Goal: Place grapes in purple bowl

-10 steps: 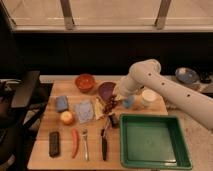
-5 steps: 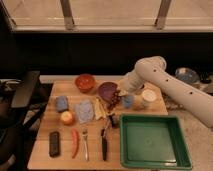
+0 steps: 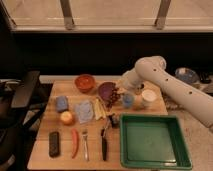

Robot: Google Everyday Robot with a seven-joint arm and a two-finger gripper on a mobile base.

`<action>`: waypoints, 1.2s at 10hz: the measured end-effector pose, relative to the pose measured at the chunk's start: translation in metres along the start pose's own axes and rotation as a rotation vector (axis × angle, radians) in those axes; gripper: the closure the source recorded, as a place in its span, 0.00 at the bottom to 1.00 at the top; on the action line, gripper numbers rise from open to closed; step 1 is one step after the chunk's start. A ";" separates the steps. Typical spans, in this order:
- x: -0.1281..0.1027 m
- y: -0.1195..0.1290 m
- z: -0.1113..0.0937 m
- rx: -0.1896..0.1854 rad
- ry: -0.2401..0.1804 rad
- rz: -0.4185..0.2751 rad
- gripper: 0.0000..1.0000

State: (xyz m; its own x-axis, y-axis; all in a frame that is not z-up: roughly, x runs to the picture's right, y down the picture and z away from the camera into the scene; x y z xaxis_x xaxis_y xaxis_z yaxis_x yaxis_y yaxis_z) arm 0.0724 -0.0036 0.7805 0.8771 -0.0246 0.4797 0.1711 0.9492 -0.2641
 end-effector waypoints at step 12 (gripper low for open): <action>-0.003 -0.065 0.053 0.099 -0.080 0.086 0.40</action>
State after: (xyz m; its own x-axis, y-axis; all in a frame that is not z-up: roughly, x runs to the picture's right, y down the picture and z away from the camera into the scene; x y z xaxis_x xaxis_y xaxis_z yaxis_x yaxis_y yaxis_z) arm 0.0351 -0.0483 0.8408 0.8474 0.0794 0.5251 0.0484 0.9731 -0.2253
